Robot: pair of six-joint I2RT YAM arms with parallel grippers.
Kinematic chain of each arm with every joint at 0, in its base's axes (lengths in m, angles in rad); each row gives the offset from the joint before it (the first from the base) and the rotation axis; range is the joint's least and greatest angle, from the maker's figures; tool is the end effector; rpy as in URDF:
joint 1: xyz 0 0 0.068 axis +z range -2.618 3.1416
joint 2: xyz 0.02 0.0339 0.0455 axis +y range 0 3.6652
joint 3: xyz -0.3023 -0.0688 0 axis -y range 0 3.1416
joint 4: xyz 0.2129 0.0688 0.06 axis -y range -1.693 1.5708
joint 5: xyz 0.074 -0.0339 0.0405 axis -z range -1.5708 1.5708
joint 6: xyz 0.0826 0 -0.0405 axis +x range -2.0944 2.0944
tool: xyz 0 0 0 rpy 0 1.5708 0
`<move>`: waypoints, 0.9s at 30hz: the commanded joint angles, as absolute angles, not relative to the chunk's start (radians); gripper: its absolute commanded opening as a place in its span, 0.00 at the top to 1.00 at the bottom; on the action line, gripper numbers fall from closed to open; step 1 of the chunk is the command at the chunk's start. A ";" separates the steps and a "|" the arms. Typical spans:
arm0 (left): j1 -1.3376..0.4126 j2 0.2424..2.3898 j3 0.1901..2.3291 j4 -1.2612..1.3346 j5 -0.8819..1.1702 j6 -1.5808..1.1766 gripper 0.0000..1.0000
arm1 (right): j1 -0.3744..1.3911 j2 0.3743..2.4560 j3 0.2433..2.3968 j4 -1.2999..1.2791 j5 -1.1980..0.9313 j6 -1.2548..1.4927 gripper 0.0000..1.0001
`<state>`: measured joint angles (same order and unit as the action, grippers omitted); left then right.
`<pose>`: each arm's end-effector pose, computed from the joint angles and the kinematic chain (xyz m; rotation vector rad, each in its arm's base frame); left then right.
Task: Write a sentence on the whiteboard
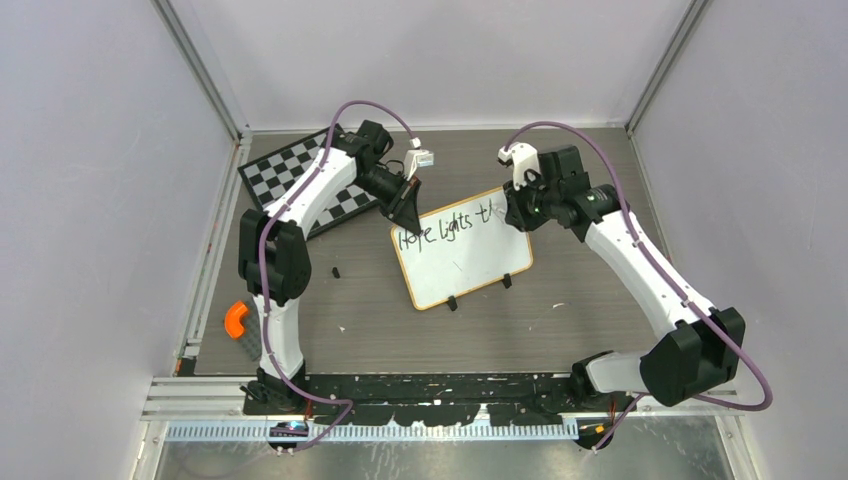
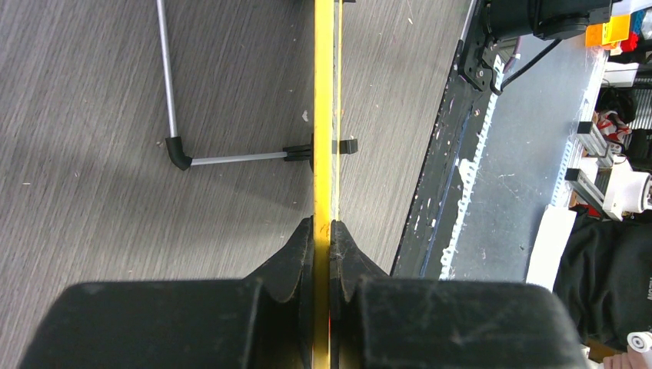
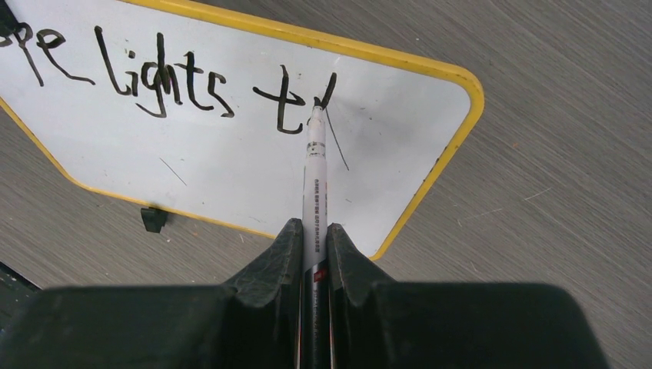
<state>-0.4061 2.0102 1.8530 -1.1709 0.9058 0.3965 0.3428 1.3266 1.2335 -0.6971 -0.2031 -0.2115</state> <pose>0.3402 -0.2171 0.2917 1.1702 2.3584 -1.2805 0.2520 0.1076 0.3367 -0.7405 2.2417 0.3035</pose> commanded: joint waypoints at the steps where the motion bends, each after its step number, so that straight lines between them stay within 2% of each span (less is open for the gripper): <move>1: -0.411 2.017 1.882 -1.196 0.881 0.411 1.00 | 0.340 1.333 1.278 -0.675 -0.180 -0.211 1.00; 27: -0.411 2.018 1.881 -1.198 0.880 0.411 1.00 | 0.323 1.332 1.226 -0.686 -0.166 -0.225 1.00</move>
